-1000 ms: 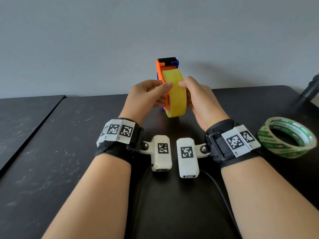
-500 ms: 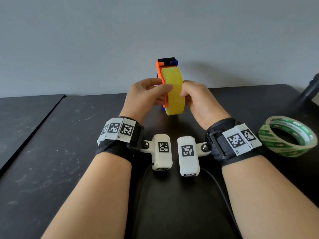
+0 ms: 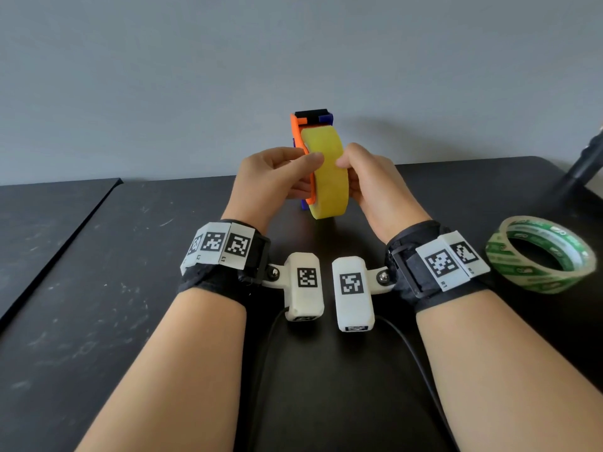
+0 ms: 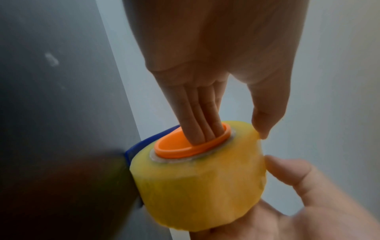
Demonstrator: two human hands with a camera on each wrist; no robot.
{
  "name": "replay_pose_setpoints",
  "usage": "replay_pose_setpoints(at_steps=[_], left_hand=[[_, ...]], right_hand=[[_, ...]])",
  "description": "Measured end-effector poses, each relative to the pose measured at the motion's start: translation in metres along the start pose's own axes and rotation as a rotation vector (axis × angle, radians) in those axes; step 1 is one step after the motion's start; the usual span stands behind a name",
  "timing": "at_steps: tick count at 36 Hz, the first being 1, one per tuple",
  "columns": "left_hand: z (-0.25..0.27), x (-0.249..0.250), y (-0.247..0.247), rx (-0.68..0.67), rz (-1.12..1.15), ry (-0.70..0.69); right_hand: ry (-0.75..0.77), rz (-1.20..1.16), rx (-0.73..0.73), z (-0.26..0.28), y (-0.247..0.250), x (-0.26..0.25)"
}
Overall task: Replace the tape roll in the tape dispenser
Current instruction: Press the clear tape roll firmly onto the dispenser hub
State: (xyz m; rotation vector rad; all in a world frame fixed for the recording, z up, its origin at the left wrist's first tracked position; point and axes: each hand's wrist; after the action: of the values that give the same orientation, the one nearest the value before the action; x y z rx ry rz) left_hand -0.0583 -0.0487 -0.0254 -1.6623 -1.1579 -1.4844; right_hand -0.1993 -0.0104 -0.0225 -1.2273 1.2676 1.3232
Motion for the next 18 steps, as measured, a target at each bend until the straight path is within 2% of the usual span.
replay_pose_setpoints(at_steps=[6, 14, 18], left_hand=[[-0.0011, -0.0016, 0.0011, -0.031, 0.026, 0.009], [-0.0014, 0.0006, 0.0020, -0.170, 0.058, 0.068], [-0.0004, 0.0011, 0.0031, -0.166, 0.057, 0.066]], right_hand=[[-0.015, -0.007, 0.013, -0.0018, -0.0007, 0.0004], [-0.012, -0.030, 0.028, -0.0021, -0.0020, -0.0008], [-0.009, -0.051, 0.011, -0.0022, -0.0024, -0.0007]])
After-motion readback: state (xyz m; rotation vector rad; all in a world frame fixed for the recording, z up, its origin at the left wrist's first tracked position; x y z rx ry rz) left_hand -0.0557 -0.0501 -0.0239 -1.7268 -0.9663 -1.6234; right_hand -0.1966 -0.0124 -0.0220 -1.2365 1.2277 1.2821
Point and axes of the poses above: each hand's wrist, its own z-axis away from the middle knuckle, its own y-axis out of the back of the hand, x = y × z, and after that the axes turned 14 degrees about -x, right-handed
